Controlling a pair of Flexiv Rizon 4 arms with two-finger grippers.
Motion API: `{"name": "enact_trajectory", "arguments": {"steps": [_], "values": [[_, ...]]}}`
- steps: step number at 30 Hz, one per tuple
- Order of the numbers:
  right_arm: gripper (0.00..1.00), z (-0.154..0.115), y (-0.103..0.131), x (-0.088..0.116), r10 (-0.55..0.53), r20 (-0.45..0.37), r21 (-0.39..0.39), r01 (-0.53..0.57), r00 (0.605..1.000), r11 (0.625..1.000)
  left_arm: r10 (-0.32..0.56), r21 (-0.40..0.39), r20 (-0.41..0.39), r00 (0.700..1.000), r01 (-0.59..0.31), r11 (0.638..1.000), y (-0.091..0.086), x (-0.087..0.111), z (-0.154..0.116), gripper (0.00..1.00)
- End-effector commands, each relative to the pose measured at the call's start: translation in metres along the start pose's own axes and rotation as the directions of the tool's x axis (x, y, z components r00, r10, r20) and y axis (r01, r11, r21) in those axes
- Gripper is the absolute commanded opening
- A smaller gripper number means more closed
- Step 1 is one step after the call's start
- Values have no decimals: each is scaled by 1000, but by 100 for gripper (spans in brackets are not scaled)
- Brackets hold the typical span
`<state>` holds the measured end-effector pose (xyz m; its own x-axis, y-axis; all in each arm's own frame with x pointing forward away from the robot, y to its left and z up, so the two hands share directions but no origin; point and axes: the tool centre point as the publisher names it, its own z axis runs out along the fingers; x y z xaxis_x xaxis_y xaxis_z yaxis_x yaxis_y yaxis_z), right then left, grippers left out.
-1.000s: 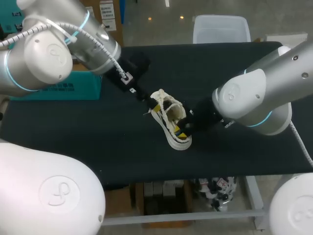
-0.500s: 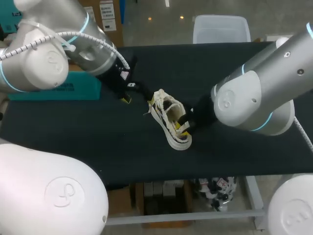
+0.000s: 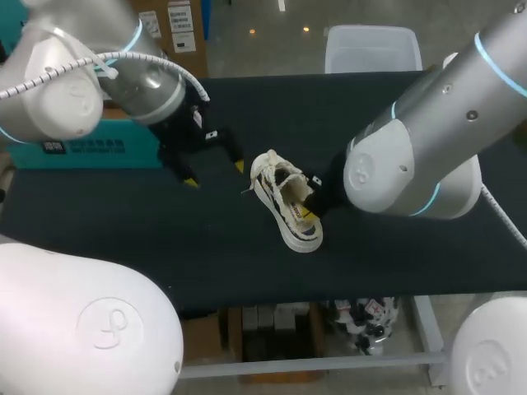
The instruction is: Open the shoe tongue, take the insole out of the shoe, put the insole back into the shoe, and pack the shoe into the shoebox
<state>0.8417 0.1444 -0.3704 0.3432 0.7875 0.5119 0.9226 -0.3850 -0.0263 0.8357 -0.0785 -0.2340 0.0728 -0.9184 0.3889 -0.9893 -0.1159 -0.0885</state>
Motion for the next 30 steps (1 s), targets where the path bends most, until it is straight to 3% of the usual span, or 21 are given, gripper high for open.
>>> {"name": "enact_trajectory", "arguments": {"steps": [1,10,14,21,30], "values": [[0,20,3,3,-6,59,-21,7,998,1000,-387,-43,97,917,392,919,-3,5,-1,100],[0,37,4,-16,26,96,-26,-24,995,999,-387,-43,97,917,392,919,-3,5,-1,100],[0,37,1,-18,28,64,-27,-26,998,999,-387,-43,97,917,392,919,-3,5,-1,100],[0,1,-7,-4,-32,-31,-78,30,999,997,-387,-43,97,917,392,919,-3,5,-1,100],[0,-37,-2,7,-170,-179,-63,161,969,985,-387,-43,97,917,392,919,-3,5,-1,100]]}}
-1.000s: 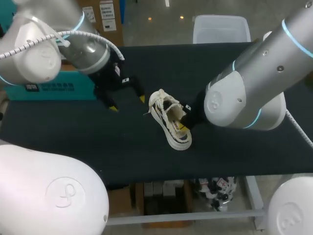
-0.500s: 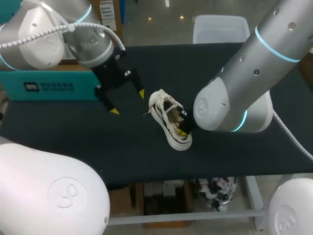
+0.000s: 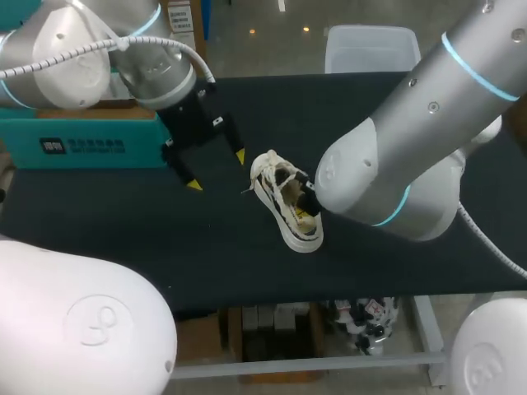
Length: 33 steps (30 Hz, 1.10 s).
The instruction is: Open the shoe tongue, take the insole out of the shoe, put the insole back into the shoe, and pack the shoe into the shoebox
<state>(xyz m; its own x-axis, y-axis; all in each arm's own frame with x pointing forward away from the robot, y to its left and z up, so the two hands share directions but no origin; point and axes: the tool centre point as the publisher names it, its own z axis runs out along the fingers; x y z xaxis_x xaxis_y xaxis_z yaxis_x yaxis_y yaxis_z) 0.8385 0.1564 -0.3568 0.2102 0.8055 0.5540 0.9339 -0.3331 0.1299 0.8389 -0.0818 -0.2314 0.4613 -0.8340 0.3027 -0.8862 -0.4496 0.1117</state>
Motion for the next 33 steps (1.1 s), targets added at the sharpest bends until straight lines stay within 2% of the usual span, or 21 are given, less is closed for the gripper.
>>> {"name": "enact_trajectory", "arguments": {"steps": [1,8,10,11,12,20,24,29,30,31,32,33], "values": [[0,-32,9,-8,-39,-141,45,45,989,998,0,1,1,1000,0,1000,0,0,0,100],[0,-49,21,-13,-117,-148,37,124,982,992,-28,7,36,999,28,1000,17,9,13,100],[0,-54,24,-16,-128,-167,76,143,977,987,-33,8,39,999,32,999,21,11,17,100],[32,-57,26,-18,-103,-201,121,129,974,984,-34,2,41,999,34,999,23,11,19,100],[100,-60,29,-21,-68,-219,130,98,973,987,-37,1,45,998,37,999,23,11,21,100],[100,-60,29,-21,-68,-219,130,98,973,987,-63,-11,48,997,63,998,27,13,34,100],[100,-60,29,-21,-68,-219,130,98,973,987,-40,-17,66,997,41,999,31,19,45,100],[100,-62,58,-46,-148,-215,130,178,965,975,-22,1,71,997,22,1000,35,23,51,100],[100,-63,61,-49,-200,-213,133,231,956,964,-21,5,71,997,21,1000,35,23,53,100],[100,-65,64,-53,-201,-234,142,238,951,961,-12,-1,71,997,12,1000,35,24,55,100],[100,-66,67,-57,-196,-193,130,224,961,966,-10,-3,73,997,10,1000,35,24,57,100],[100,-66,69,-59,-242,-215,138,275,946,952,-9,-2,73,997,10,1000,34,24,60,100]]}}
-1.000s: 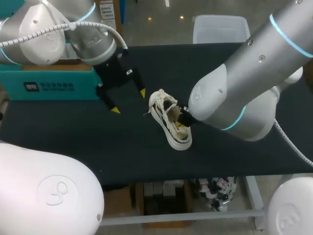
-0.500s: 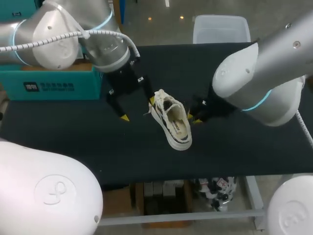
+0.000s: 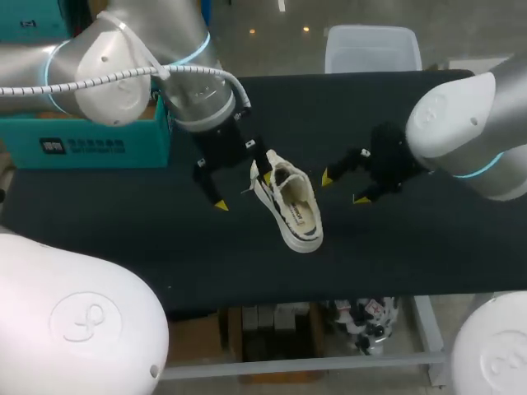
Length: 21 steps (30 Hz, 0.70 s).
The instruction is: Open the shoe tongue, take the insole out of the shoe, put the insole back into the shoe, and pack the shoe into the shoebox
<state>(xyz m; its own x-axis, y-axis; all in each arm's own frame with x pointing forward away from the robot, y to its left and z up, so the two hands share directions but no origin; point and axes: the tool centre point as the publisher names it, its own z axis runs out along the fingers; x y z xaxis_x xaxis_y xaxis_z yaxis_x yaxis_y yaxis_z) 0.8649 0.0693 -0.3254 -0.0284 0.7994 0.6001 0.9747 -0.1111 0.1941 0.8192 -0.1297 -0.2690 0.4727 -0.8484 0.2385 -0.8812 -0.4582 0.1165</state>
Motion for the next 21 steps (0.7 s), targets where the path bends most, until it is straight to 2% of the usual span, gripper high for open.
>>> {"name": "enact_trajectory", "arguments": {"steps": [1,2,3,4,11,14,21], "values": [[100,-9,10,-17,-53,-121,84,63,991,994,4,-2,7,1000,-4,1000,-2,6,11,100],[100,-10,12,-20,-46,-87,85,54,995,995,16,-2,10,1000,-16,1000,-2,6,14,100],[100,-10,14,-22,-89,-105,98,99,990,990,16,-1,11,1000,-16,1000,-2,7,16,100],[100,-12,16,-25,-89,-109,100,100,990,990,26,-3,14,1000,-26,1000,-2,7,17,100],[100,-13,34,-37,-129,-63,158,137,990,978,100,-17,44,994,-99,995,-1,14,34,100],[100,-13,41,-39,-186,-50,178,192,981,965,125,-16,49,991,-124,992,0,16,41,100],[100,-10,59,-50,-329,-29,257,325,944,910,158,4,62,986,-158,987,1,23,59,100]]}}
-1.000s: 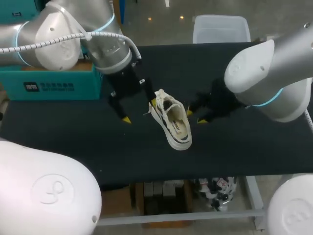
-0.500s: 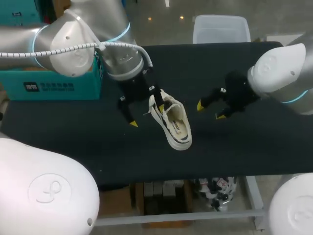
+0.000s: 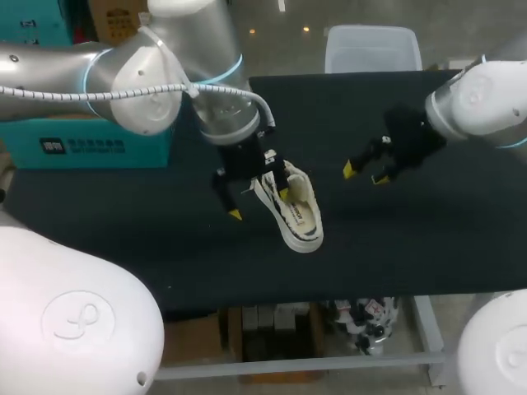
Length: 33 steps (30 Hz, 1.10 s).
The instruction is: Open the shoe tongue, take the insole out of the shoe, put the insole back into the shoe, and pack the shoe into the shoebox
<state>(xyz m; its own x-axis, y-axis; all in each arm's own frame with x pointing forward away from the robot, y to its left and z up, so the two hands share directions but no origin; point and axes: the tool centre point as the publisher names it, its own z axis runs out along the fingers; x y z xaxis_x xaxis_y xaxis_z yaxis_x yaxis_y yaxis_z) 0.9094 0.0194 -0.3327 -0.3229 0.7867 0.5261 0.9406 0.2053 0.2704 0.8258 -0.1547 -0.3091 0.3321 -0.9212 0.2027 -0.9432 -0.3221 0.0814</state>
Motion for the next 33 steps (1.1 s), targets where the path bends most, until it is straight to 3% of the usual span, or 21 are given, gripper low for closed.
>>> {"name": "enact_trajectory", "arguments": {"steps": [1,17,28,30,31,33], "values": [[100,3,12,-10,-35,8,149,34,999,988,11,10,8,1000,-11,1000,-2,10,15,100],[100,0,29,-30,-215,81,243,190,973,951,-4,77,47,999,1,997,-21,32,50,100],[100,4,50,-38,-356,76,359,307,932,881,-58,98,45,997,54,994,-46,44,60,100],[100,5,53,-37,-384,66,372,335,921,866,-79,107,34,996,75,991,-51,45,60,85],[100,5,54,-36,-396,63,379,345,916,858,-88,106,23,996,85,991,-54,45,60,47],[100,6,56,-34,-418,65,395,361,906,845,-100,112,16,995,97,989,-58,44,60,0]]}}
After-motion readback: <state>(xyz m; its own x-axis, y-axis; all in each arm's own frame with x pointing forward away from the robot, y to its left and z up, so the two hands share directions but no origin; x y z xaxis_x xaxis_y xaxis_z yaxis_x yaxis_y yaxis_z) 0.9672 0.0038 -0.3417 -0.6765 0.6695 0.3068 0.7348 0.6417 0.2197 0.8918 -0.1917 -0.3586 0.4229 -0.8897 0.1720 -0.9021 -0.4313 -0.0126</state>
